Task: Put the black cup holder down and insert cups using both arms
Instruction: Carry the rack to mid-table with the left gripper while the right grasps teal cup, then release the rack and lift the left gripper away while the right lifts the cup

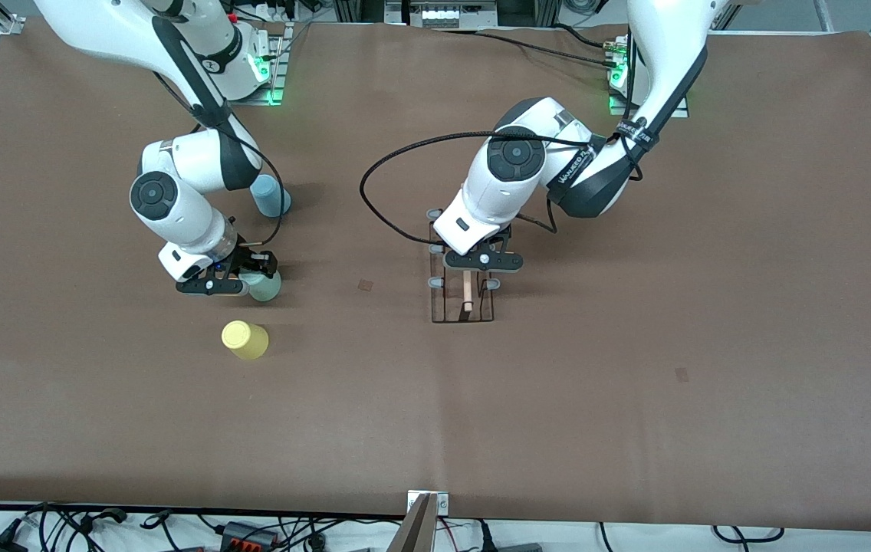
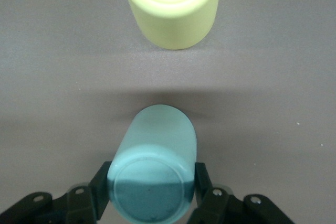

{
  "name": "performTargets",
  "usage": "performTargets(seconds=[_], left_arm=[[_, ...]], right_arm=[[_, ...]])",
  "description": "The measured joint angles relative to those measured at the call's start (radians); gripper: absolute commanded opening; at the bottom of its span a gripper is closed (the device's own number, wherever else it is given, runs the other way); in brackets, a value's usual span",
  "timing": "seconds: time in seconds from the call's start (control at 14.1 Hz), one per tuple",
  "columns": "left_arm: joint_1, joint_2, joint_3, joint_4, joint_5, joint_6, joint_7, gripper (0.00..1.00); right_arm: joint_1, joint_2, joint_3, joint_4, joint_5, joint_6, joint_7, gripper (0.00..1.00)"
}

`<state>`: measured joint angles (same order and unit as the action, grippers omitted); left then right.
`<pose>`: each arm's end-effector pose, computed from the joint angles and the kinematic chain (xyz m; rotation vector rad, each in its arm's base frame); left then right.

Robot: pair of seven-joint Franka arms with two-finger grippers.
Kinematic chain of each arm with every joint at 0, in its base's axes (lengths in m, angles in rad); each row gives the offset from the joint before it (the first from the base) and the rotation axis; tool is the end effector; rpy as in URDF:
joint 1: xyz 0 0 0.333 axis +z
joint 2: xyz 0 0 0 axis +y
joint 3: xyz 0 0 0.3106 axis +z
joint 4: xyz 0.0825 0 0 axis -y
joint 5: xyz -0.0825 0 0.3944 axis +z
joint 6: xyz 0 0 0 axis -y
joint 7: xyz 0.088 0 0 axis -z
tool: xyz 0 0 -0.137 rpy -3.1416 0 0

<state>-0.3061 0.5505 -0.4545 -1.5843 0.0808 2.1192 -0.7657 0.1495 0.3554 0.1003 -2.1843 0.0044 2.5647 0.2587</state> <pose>0.5335 -0.4503 0.3071 2.9946 0.0415 -0.1232 0.5503 0.1421 0.1834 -3.0986 0.0298 -0.0255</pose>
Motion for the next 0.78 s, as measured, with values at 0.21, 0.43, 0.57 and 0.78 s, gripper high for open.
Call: performTargets(seconds=[0.21, 0.43, 0.57, 0.78], left_arm=[[-0.015, 0.002, 0.0, 0.003, 0.002, 0.001, -0.034, 0.65], [-0.016, 0.001, 0.002, 0.015, 0.091, 0.001, -0.042, 0.95], [-0.013, -0.002, 0.002, 0.028, 0.177, 0.001, -0.05, 1.0], [0.004, -0.039, 0.01, 0.049, 0.21, -0.037, -0.047, 1.0]], right_arm=[[0.004, 0.0, 0.0, 0.0, 0.0, 0.0, 0.0, 0.23], [0.009, -0.001, 0.0, 0.001, 0.0, 0.002, 0.0, 0.23], [0.01, -0.007, 0.0, 0.002, 0.0, 0.001, 0.0, 0.23], [0.01, -0.048, 0.0, 0.004, 0.0, -0.039, 0.0, 0.23]])
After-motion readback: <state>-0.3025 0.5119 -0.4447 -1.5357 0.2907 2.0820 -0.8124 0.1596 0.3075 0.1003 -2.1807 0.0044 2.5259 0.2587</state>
